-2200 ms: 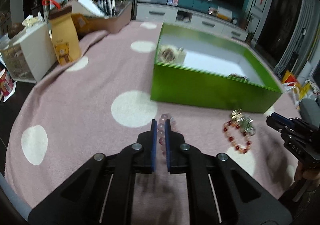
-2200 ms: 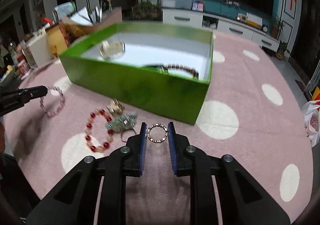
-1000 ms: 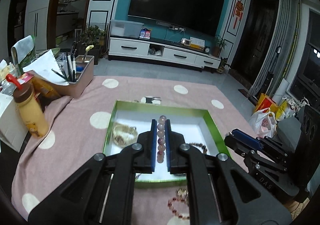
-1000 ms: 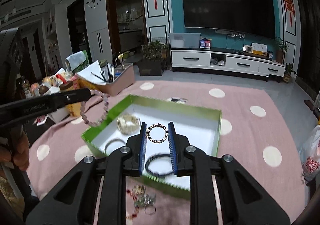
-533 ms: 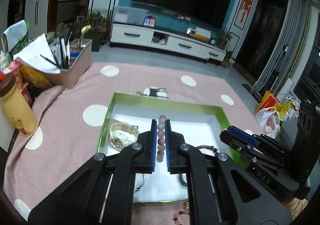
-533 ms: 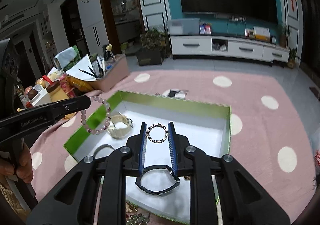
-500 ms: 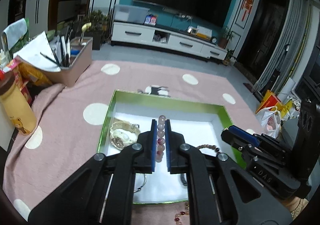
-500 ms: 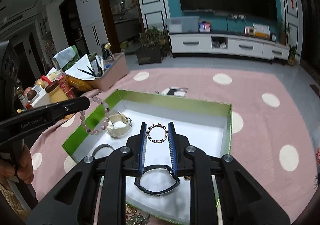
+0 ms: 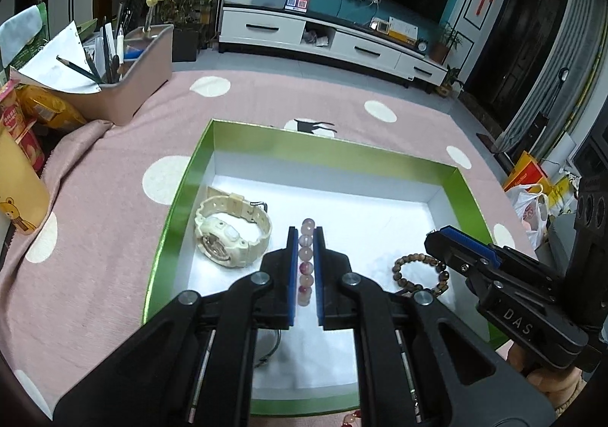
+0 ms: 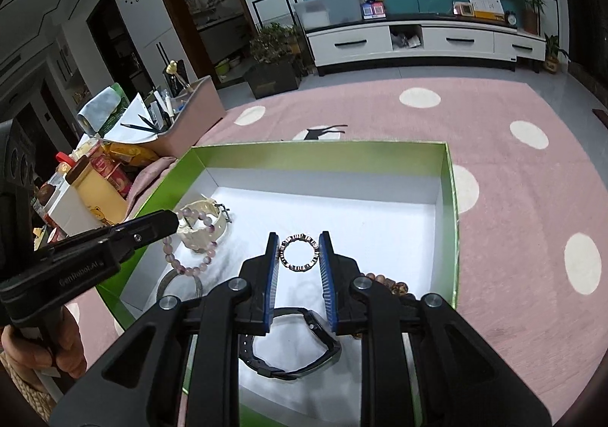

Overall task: Organize jewelry
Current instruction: 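Carry the pink bracelet and silver ring into the green box and release both, then withdraw both tools from the box toward the red bead bracelet and pendants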

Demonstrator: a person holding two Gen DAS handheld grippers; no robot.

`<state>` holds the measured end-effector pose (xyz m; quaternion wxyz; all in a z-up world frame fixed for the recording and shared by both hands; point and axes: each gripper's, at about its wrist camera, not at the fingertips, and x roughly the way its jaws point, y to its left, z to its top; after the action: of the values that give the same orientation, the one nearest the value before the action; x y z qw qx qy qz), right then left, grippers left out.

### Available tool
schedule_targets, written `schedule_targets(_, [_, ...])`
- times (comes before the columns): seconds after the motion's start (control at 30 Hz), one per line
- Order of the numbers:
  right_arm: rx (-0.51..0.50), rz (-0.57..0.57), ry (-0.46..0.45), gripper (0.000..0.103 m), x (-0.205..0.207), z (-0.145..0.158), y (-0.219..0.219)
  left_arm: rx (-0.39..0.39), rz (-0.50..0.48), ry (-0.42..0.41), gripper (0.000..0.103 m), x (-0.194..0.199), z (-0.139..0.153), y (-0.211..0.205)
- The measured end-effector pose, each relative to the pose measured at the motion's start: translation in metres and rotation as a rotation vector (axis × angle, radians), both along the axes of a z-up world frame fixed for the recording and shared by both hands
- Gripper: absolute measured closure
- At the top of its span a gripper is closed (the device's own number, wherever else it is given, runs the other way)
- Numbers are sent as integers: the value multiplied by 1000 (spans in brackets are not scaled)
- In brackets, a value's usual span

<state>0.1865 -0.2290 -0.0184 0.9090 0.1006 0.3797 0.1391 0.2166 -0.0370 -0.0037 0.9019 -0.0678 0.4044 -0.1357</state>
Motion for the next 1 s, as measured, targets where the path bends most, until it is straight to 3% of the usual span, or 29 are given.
schedule_targets(0.13, [-6,-10,12,81,0,-3,0,11,7,17,96,2,-6,-1])
schedule_targets(0.23, [7,-25,8,71,0,-1,-5,7,23,26,95,2,-7,1])
schedule_targets(0.3, [11,-29,-7,69,-4,3,-8,6,32,27,87,1,-6,4])
schedule_targets(0.37, [12,-35,-22,69,-8,8,-11,17,44,19,86,-1,-4,6])
schedule_targets(0.43, [13,-41,-31,68,-12,11,-14,18,49,13,77,-4,-2,7])
schedule_targets(0.63, [24,-56,-55,68,-27,20,-24,32,41,-25,65,-18,9,7])
schedule_targets(1.0, [-4,-35,-100,68,-60,35,-27,57,18,-85,54,-51,29,3])
